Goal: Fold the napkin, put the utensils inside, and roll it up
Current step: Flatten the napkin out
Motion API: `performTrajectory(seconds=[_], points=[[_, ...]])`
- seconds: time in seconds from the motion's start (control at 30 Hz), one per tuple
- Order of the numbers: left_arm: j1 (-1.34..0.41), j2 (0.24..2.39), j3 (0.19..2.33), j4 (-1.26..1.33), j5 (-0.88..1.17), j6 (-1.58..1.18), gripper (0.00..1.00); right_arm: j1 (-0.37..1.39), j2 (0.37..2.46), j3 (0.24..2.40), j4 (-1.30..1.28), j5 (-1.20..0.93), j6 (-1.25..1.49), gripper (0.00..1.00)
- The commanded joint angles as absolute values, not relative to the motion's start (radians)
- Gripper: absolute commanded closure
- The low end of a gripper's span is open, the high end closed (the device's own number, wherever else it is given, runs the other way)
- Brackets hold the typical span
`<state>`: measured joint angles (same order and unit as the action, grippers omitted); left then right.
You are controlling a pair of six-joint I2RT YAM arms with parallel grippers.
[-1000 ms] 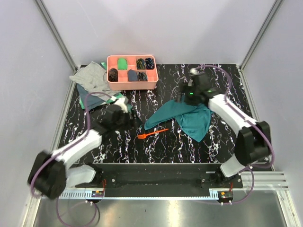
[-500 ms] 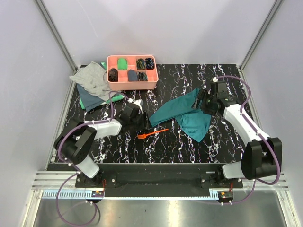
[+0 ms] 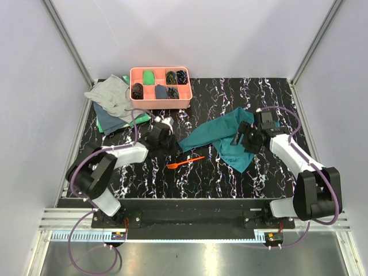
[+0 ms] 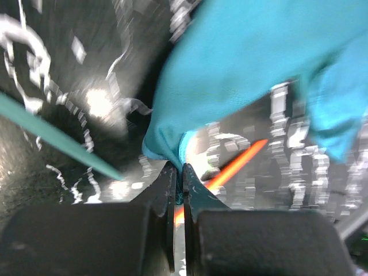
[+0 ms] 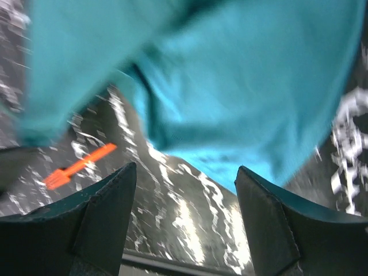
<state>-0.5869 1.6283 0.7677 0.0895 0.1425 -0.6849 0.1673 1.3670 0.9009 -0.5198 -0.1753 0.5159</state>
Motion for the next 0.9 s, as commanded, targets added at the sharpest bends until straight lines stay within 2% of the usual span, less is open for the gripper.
performTrajectory(seconds=[0.0, 0.13, 0.27, 0.4, 0.43, 0.53, 0.67, 0.87], points=[[-0.508, 1.43, 0.89, 0.141, 0.172, -0.681, 1.0, 0.164, 1.301, 0.828, -0.571, -0.111, 0.574, 0.21], [-0.41, 1.312, 0.945, 0.118, 0.257, -0.669, 1.0, 0.129, 1.279, 0.865, -0.603, -0.034, 0.558, 0.19], [-0.368, 1.304, 0.942, 0.031, 0.317, -0.624, 1.0, 0.066, 1.34, 0.974, -0.581, -0.018, 0.534, 0.21], [-0.335, 1.287, 0.836, 0.057, 0.374, -0.647, 1.0, 0.049, 1.457, 1.075, -0.516, -0.055, 0.502, 0.35], [-0.331, 1.273, 0.819, 0.064, 0.379, -0.658, 1.0, 0.049, 1.48, 1.1, -0.5, -0.073, 0.491, 0.42], [-0.327, 1.256, 0.781, 0.069, 0.379, -0.658, 1.0, 0.049, 1.558, 1.12, -0.43, -0.207, 0.466, 0.52], [-0.318, 1.239, 0.758, 0.057, 0.365, -0.649, 1.0, 0.055, 1.637, 1.112, -0.344, -0.342, 0.474, 0.53], [-0.313, 1.233, 0.736, 0.06, 0.37, -0.65, 1.0, 0.077, 1.716, 1.1, -0.269, -0.385, 0.489, 0.54]])
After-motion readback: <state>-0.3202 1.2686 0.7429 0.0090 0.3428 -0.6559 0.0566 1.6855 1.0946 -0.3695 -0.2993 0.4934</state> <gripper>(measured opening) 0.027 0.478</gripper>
